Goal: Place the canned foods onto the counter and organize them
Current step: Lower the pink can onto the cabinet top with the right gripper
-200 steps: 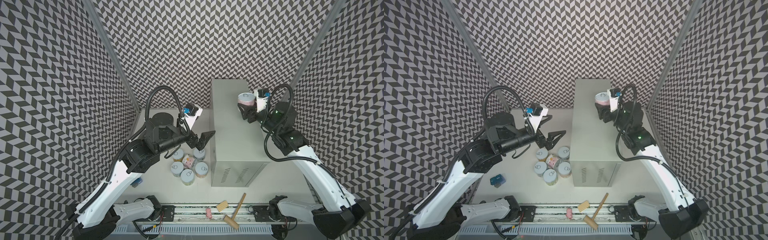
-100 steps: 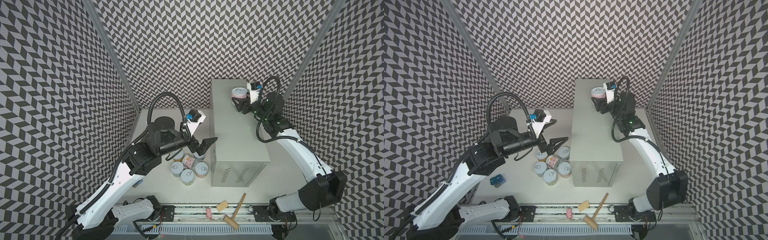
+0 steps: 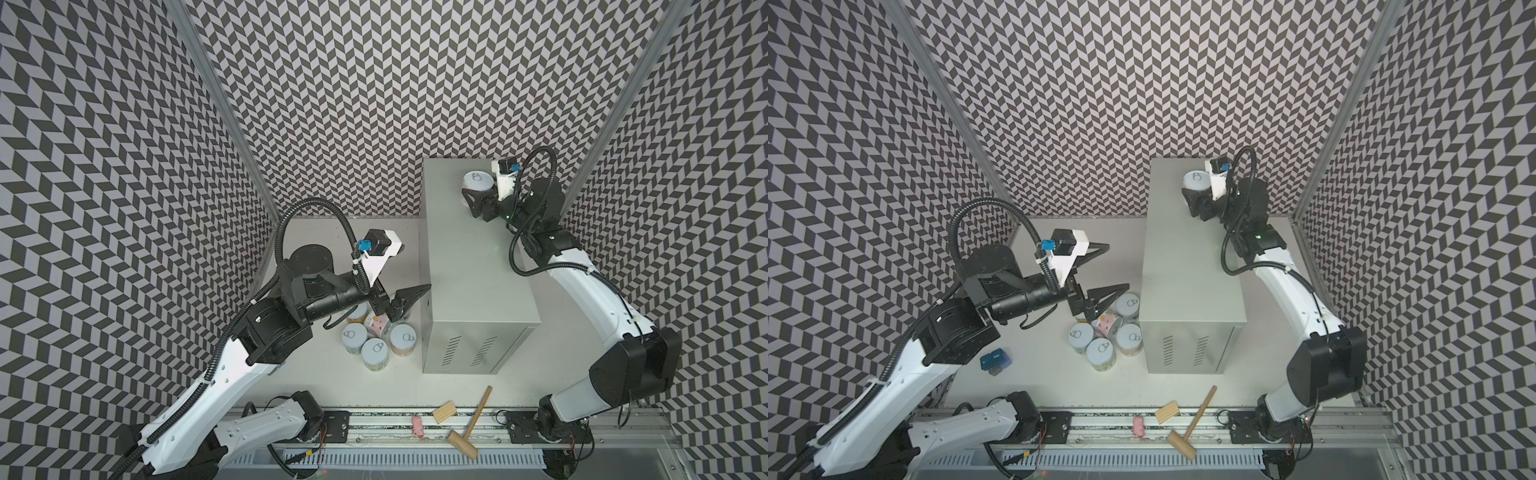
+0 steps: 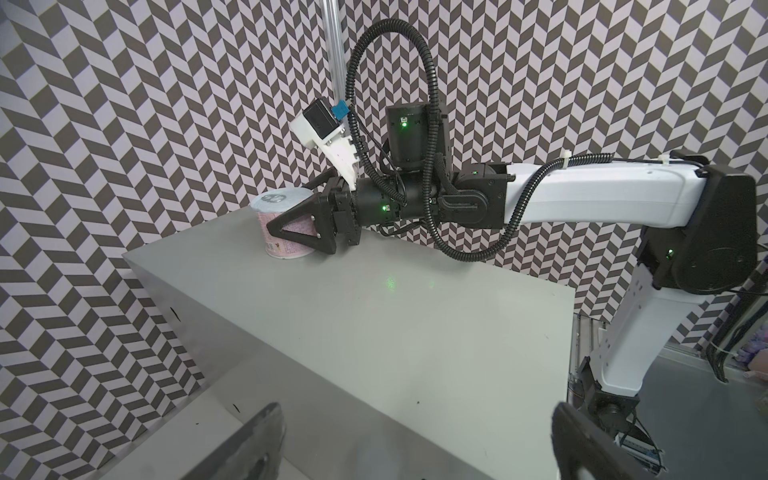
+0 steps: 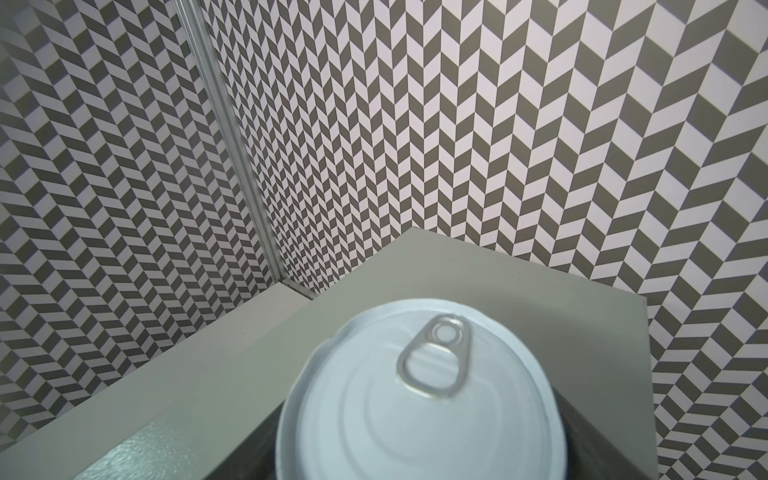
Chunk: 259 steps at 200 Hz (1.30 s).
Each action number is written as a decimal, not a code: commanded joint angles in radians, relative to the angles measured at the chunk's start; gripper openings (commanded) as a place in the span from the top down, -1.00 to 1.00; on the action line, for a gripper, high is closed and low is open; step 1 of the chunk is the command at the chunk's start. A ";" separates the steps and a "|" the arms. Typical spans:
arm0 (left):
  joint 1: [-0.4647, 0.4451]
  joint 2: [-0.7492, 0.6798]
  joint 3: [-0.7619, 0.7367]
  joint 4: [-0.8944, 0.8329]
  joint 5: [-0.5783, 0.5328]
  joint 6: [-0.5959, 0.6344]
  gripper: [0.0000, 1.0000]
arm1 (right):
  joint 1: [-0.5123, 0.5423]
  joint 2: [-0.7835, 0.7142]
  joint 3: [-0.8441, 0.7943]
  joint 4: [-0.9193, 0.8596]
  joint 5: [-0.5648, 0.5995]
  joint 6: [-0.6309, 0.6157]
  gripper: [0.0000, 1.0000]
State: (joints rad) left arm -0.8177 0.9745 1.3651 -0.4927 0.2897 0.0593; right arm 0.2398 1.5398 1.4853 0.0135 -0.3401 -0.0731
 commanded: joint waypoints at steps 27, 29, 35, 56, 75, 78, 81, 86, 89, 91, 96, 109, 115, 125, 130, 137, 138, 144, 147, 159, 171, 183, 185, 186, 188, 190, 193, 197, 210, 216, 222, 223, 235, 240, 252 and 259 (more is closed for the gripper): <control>0.005 0.000 -0.009 0.034 0.039 0.011 -1.00 | -0.001 -0.061 0.000 0.049 0.017 -0.029 -0.60; 0.005 0.000 -0.009 0.034 0.039 0.012 -1.00 | -0.001 -0.061 0.001 0.047 0.018 -0.028 -0.59; 0.005 0.000 -0.009 0.034 0.039 0.011 -1.00 | -0.002 -0.058 0.004 0.044 0.020 -0.028 -0.57; 0.005 -0.002 -0.011 0.036 0.037 0.012 -1.00 | -0.001 -0.047 0.017 0.043 0.030 -0.027 -0.46; 0.005 0.001 -0.012 0.036 0.035 0.011 -1.00 | -0.004 -0.013 0.067 0.009 0.036 -0.022 -0.41; 0.005 0.001 -0.012 0.036 0.034 0.012 -1.00 | -0.003 -0.007 0.074 0.004 0.037 -0.022 -0.41; 0.006 0.000 -0.012 0.036 0.034 0.011 -1.00 | -0.003 -0.001 0.082 0.000 0.038 -0.022 -0.41; 0.006 0.001 -0.012 0.036 0.033 0.011 -1.00 | -0.004 0.006 0.090 -0.003 0.039 -0.022 -0.40; 0.005 0.000 -0.012 0.036 0.032 0.011 -1.00 | -0.004 0.010 0.095 -0.005 0.038 -0.022 -0.40; 0.005 0.000 -0.013 0.036 0.032 0.011 -1.00 | -0.004 0.013 0.098 -0.006 0.039 -0.022 -0.40; 0.005 0.001 -0.014 0.036 0.031 0.011 -1.00 | -0.005 0.020 0.104 -0.007 0.042 -0.022 -0.40; 0.006 0.001 -0.015 0.037 0.028 0.013 -1.00 | -0.008 0.041 0.125 -0.004 0.057 -0.018 -0.39; 0.005 0.000 -0.015 0.039 0.028 0.011 -1.00 | -0.013 0.054 0.140 -0.007 0.061 -0.015 -0.38; 0.006 0.000 -0.015 0.039 0.026 0.012 -1.00 | -0.023 0.083 0.172 -0.013 0.063 -0.009 -0.37; 0.005 0.000 -0.015 0.039 0.026 0.012 -1.00 | -0.027 0.098 0.192 -0.020 0.062 -0.006 -0.37; 0.005 0.001 -0.015 0.039 0.026 0.012 -1.00 | -0.032 0.117 0.215 -0.028 0.062 -0.002 -0.36; 0.005 0.000 -0.015 0.039 0.027 0.012 -1.00 | -0.033 0.120 0.218 -0.028 0.063 -0.001 -0.36; 0.005 0.001 -0.015 0.038 0.024 0.011 -1.00 | -0.037 0.137 0.234 -0.031 0.063 0.004 -0.36; 0.005 0.000 -0.016 0.040 0.023 0.011 -1.00 | -0.037 0.140 0.237 -0.032 0.061 0.004 -0.36; 0.005 -0.001 -0.017 0.040 0.018 0.012 -1.00 | -0.041 0.161 0.257 -0.028 0.064 0.006 -0.36; 0.005 -0.004 -0.017 0.042 0.016 0.013 -1.00 | -0.043 0.182 0.274 -0.028 0.071 0.008 -0.36; 0.006 -0.002 -0.017 0.043 0.017 0.013 -1.00 | -0.048 0.200 0.295 -0.033 0.083 0.004 -0.36; 0.005 -0.002 -0.017 0.044 0.018 0.013 -1.00 | -0.049 0.202 0.299 -0.033 0.085 0.005 -0.36; 0.006 -0.002 -0.017 0.044 0.018 0.014 -1.00 | -0.049 0.203 0.299 -0.033 0.086 0.004 -0.36; 0.005 -0.002 -0.017 0.045 0.019 0.014 -1.00 | -0.049 0.206 0.302 -0.033 0.087 0.005 -0.36; 0.007 -0.002 -0.017 0.045 0.019 0.014 -1.00 | -0.051 0.209 0.305 -0.033 0.088 0.004 -0.36; 0.006 -0.001 -0.017 0.045 0.019 0.013 -1.00 | -0.052 0.212 0.308 -0.033 0.087 0.004 -0.36; 0.008 -0.002 -0.017 0.045 0.019 0.013 -1.00 | -0.055 0.216 0.312 -0.033 0.086 0.007 -0.37; 0.009 -0.001 -0.017 0.045 0.019 0.014 -1.00 | -0.064 0.226 0.324 -0.029 0.077 0.010 -0.37; 0.010 -0.001 -0.017 0.045 0.019 0.014 -1.00 | -0.067 0.232 0.330 -0.029 0.074 0.009 -0.37; 0.010 -0.001 -0.017 0.045 0.019 0.013 -1.00 | -0.068 0.237 0.336 -0.032 0.071 0.009 -0.37; 0.011 0.000 -0.017 0.045 0.020 0.014 -1.00 | -0.069 0.238 0.337 -0.032 0.071 0.008 -0.37; 0.012 -0.003 -0.018 0.046 0.020 0.012 -1.00 | -0.071 0.249 0.351 -0.035 0.069 0.008 -0.37; 0.012 -0.004 -0.017 0.048 0.021 0.011 -1.00 | -0.072 0.255 0.356 -0.037 0.070 0.009 -0.38; 0.013 -0.004 -0.017 0.048 0.022 0.012 -1.00 | -0.074 0.267 0.369 -0.042 0.075 0.010 -0.38; 0.014 -0.002 -0.016 0.048 0.022 0.011 -1.00 | -0.074 0.273 0.375 -0.044 0.073 0.012 -0.38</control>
State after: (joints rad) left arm -0.8108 0.9768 1.3540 -0.4717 0.3088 0.0593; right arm 0.1734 1.7885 1.8183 -0.0555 -0.2768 -0.0772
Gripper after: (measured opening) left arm 0.998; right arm 0.719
